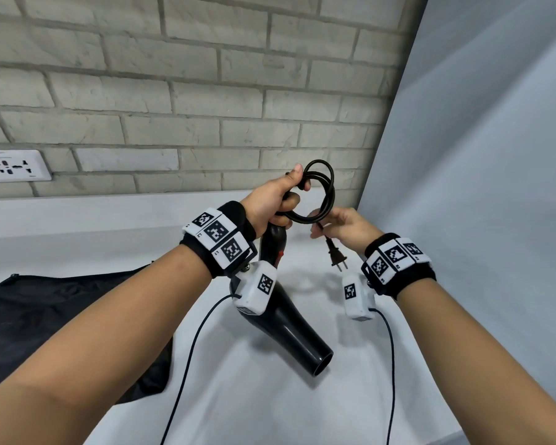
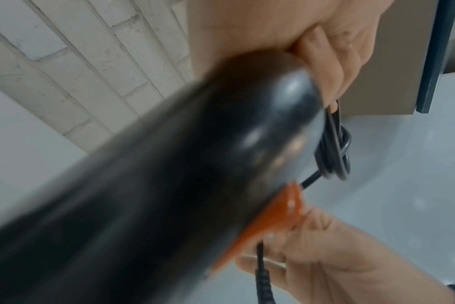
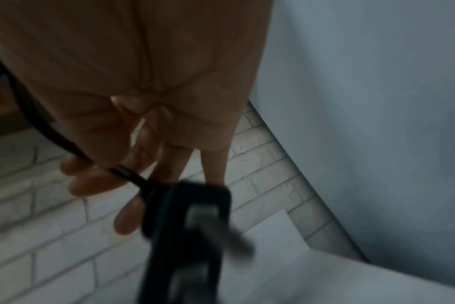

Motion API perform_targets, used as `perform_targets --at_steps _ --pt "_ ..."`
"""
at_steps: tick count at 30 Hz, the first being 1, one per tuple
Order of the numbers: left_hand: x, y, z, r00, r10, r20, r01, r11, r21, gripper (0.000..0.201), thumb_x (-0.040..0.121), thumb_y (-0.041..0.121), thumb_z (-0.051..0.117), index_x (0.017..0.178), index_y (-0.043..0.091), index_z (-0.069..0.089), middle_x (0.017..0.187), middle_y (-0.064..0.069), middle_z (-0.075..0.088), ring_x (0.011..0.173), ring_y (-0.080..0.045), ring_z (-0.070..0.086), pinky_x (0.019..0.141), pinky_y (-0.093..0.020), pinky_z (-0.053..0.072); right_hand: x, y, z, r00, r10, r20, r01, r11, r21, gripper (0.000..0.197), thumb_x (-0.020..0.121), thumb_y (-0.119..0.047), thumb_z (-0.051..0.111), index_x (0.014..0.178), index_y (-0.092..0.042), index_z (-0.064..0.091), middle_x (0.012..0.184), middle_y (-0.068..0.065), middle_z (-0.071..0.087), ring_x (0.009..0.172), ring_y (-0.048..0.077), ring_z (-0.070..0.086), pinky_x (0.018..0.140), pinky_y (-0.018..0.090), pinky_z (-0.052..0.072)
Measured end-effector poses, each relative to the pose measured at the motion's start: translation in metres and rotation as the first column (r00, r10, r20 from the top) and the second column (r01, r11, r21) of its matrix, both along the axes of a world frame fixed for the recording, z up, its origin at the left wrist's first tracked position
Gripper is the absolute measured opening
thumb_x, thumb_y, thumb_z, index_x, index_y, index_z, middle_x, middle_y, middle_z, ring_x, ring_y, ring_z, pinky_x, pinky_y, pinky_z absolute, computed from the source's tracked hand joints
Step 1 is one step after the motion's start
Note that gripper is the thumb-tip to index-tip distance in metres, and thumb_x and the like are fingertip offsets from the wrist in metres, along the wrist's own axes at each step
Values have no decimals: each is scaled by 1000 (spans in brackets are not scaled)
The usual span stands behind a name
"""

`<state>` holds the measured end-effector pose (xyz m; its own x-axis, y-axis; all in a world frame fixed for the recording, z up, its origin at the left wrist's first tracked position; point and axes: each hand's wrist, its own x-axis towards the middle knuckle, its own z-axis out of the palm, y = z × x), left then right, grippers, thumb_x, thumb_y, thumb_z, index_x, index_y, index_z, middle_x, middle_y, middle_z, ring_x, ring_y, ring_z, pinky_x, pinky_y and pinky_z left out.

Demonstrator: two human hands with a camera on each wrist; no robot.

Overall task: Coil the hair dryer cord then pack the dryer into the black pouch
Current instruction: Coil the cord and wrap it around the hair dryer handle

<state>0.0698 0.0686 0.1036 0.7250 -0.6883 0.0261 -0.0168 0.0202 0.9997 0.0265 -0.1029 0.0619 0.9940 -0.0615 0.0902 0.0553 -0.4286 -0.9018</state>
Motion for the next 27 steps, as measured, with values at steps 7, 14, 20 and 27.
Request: perform_targets --at_steps 7,14,20,27 --pt "3 -1 -3 1000 1 -21 -2 1000 -30 42 96 51 24 77 21 45 39 13 19 33 -4 10 51 -27 7 -3 9 13 987 160 6 -155 945 287 22 88 -3 50 80 -22 57 65 -16 60 70 8 57 81 29 42" --pt "7 3 -5 999 -8 -34 6 998 -68 45 96 53 21 76 21 46 39 13 19 33 -4 9 49 -27 7 -2 5 8 989 149 15 -147 948 283 29 85 1 50 73 -22 62 67 -12 59 59 6 49 56 21 38" --pt "5 3 -9 991 -137 -9 137 990 -24 51 97 51 17 71 17 45 38 14 18 32 -3 10 46 -25 6 1 2 22 999 -26 38 35 963 -268 33 93 -5 43 71 -27 53 53 -21 56 56 -8 49 61 12 35" --pt "1 -3 -11 997 -65 38 63 996 64 44 97 47 28 69 17 45 39 13 18 34 -4 11 37 -17 11 13 0 43 933 -187 308 298 880 -369 27 88 1 40 86 -15 61 62 -2 50 52 5 42 53 22 34"
